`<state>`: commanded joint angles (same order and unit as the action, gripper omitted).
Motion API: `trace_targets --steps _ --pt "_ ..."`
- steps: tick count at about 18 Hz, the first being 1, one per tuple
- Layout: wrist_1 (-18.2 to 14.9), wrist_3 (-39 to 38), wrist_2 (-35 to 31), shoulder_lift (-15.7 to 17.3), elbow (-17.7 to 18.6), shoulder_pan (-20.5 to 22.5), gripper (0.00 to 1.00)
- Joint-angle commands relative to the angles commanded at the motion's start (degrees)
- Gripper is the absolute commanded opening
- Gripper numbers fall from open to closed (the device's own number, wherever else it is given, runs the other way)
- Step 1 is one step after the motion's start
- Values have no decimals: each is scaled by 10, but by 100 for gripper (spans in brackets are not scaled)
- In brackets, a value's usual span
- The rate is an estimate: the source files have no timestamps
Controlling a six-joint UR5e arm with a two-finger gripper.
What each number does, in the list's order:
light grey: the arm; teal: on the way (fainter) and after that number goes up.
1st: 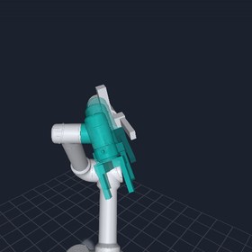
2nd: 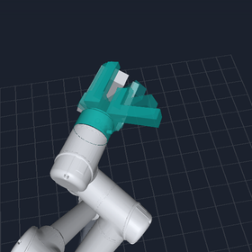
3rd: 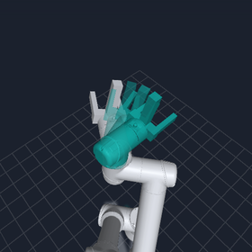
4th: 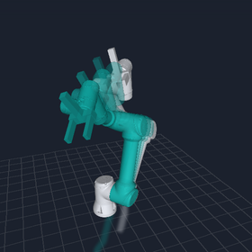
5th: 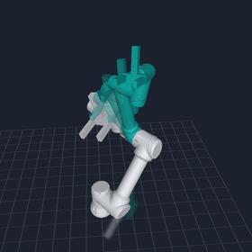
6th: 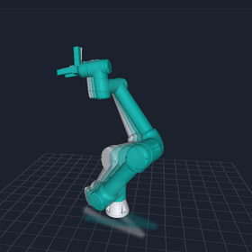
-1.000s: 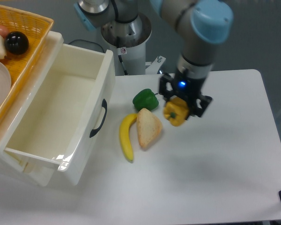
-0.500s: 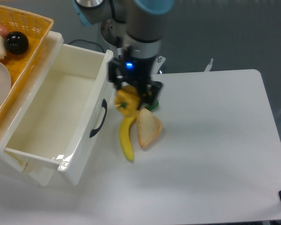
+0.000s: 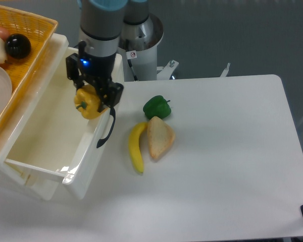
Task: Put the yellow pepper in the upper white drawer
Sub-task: 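Move the yellow pepper over the open white drawer, then lower the yellow pepper into the drawer and open the gripper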
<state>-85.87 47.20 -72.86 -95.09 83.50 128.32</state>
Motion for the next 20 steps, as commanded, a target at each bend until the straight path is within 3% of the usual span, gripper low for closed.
trace_targets --steps 15,20 --pt "11 -33 -4 -49 4 -42 45" --pt "13 -30 -4 -58 4 -44 60"
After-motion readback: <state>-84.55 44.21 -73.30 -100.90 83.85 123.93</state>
